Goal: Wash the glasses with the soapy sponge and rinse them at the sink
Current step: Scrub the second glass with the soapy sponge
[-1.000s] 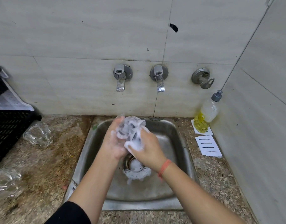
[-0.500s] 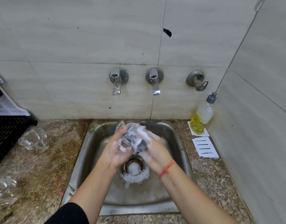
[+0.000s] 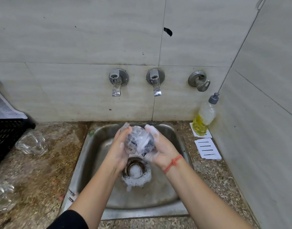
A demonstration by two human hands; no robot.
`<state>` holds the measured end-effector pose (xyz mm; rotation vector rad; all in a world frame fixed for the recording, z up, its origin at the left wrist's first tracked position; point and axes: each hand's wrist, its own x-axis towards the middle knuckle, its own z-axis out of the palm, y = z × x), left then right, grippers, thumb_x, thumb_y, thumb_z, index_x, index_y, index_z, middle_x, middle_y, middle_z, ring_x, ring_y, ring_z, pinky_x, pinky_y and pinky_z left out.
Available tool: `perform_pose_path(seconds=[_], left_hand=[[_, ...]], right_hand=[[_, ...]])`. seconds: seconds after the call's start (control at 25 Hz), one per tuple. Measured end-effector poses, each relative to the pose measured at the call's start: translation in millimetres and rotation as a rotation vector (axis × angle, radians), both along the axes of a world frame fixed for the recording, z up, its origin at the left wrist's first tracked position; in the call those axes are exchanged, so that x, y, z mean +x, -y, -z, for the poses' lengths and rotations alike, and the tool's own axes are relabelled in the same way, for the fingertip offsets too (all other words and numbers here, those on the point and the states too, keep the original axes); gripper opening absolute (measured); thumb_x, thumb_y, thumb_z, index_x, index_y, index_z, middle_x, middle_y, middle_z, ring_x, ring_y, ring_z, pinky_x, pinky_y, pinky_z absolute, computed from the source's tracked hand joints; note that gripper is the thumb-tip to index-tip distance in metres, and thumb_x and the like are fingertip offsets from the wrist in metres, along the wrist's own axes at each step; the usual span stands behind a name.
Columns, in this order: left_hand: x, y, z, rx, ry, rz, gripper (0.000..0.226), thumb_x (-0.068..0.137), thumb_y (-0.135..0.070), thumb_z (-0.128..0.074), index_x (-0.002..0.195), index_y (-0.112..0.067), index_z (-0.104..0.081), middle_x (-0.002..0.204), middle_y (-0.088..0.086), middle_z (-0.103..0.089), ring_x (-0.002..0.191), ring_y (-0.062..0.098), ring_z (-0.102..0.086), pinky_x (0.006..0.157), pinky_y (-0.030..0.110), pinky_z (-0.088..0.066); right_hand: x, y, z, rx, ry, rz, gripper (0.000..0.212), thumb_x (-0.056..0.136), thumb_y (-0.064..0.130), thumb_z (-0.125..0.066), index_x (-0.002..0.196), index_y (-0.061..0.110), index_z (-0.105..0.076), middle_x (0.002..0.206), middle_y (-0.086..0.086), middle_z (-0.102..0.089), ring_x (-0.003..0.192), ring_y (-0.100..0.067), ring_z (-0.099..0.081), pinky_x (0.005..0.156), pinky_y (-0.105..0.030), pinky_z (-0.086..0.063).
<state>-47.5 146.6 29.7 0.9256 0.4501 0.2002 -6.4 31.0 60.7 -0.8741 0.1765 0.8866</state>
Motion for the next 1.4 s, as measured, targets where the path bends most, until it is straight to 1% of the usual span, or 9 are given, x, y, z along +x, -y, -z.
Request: perform_pose_path(seconds=[0.08, 0.2, 0.48, 0.64, 0.8, 0.92, 1.04, 1.2, 1.4], left_hand=[[1, -3, 2, -0.057, -0.082, -0.002, 0.044, 0.085, -0.041, -0.065, 0.11, -0.006, -0.059, 0.099, 0.016, -0.068, 0.085, 0.028, -0.069, 0.073, 0.041, -0.056], [-1, -3, 10, -0.286, -0.303, -0.021, 0.065, 0.09, -0.059, -0.048, 0.113, 0.0, -0.064, 0.106, 0.022, -0.07, 0.101, 0.034, -0.066, 0.097, 0.048, -0.047], [5, 18, 27, -0.377, -0.528, -0.076, 0.064, 0.091, -0.061, -0.046, 0.1, -0.004, -0.072, 0.101, 0.02, -0.072, 0.102, 0.034, -0.067, 0.098, 0.044, -0.049], [22, 46, 32, -0.346, -0.582, 0.024, 0.065, 0.092, -0.064, -0.04, 0.105, -0.007, -0.07, 0.104, 0.019, -0.07, 0.106, 0.033, -0.064, 0.094, 0.038, -0.05], [34, 72, 39, -0.358, -0.589, 0.053, 0.056, 0.095, -0.059, -0.039, 0.108, -0.011, -0.066, 0.128, 0.008, -0.062, 0.08, 0.024, -0.065, 0.054, 0.024, -0.049], [40, 87, 33, -0.356, -0.564, 0.053, 0.045, 0.097, -0.051, -0.04, 0.114, -0.018, -0.065, 0.136, 0.002, -0.055, 0.066, 0.02, -0.058, 0.076, 0.021, -0.049], [49, 89, 37, -0.374, -0.553, 0.059, 0.057, 0.096, -0.057, -0.038, 0.125, -0.012, -0.06, 0.123, 0.01, -0.063, 0.088, 0.024, -0.063, 0.079, 0.025, -0.045], [69, 86, 40, -0.393, -0.508, 0.007, 0.053, 0.095, -0.056, -0.041, 0.106, -0.009, -0.063, 0.109, 0.014, -0.064, 0.102, 0.026, -0.061, 0.086, 0.032, -0.046], [83, 85, 42, -0.438, -0.481, 0.014, 0.044, 0.095, -0.051, -0.045, 0.108, -0.013, -0.064, 0.108, 0.01, -0.066, 0.098, 0.025, -0.061, 0.073, 0.031, -0.05]], right_hand=[[-1, -2, 5, -0.312, 0.308, 0.023, 0.033, 0.084, 0.028, -0.066, 0.084, -0.005, -0.069, 0.076, -0.019, -0.064, 0.068, -0.025, -0.059, 0.071, -0.038, -0.052], [2, -1, 19, -0.86, 0.855, 0.062, 0.046, 0.073, 0.032, -0.068, 0.048, 0.013, -0.035, 0.047, -0.004, -0.037, 0.056, -0.016, -0.03, 0.054, -0.031, -0.028], [18, 53, 23, -0.086, 0.113, 0.024, 0.016, 0.09, -0.004, -0.052, 0.078, 0.005, -0.055, 0.076, -0.017, -0.06, 0.077, -0.031, -0.061, 0.059, -0.034, -0.054], [31, 98, 45, -0.662, 0.504, 0.32, 0.02, 0.071, 0.003, -0.069, 0.075, 0.021, -0.061, 0.079, -0.001, -0.063, 0.081, -0.021, -0.061, 0.067, -0.029, -0.049], [49, 148, 50, -1.172, 0.791, 0.453, 0.02, 0.068, 0.008, -0.068, 0.081, 0.023, -0.069, 0.077, 0.0, -0.07, 0.072, -0.02, -0.063, 0.068, -0.026, -0.05], [67, 178, 59, -1.5, 0.997, 0.356, 0.025, 0.074, 0.006, -0.062, 0.094, 0.013, -0.074, 0.089, -0.014, -0.07, 0.089, -0.033, -0.061, 0.071, -0.034, -0.049], [83, 189, 70, -1.74, 1.152, 0.159, 0.013, 0.074, 0.007, -0.067, 0.085, 0.01, -0.073, 0.081, -0.013, -0.068, 0.087, -0.034, -0.058, 0.063, -0.035, -0.046], [100, 187, 85, -1.755, 1.382, 0.052, 0.022, 0.052, 0.004, -0.081, 0.051, 0.006, -0.059, 0.05, -0.008, -0.056, 0.054, -0.028, -0.057, 0.039, -0.024, -0.04], [103, 184, 101, -1.895, 1.29, -0.254, 0.032, 0.091, 0.034, -0.054, 0.104, 0.007, -0.064, 0.11, -0.009, -0.058, 0.11, -0.026, -0.049, 0.083, -0.034, -0.045]])
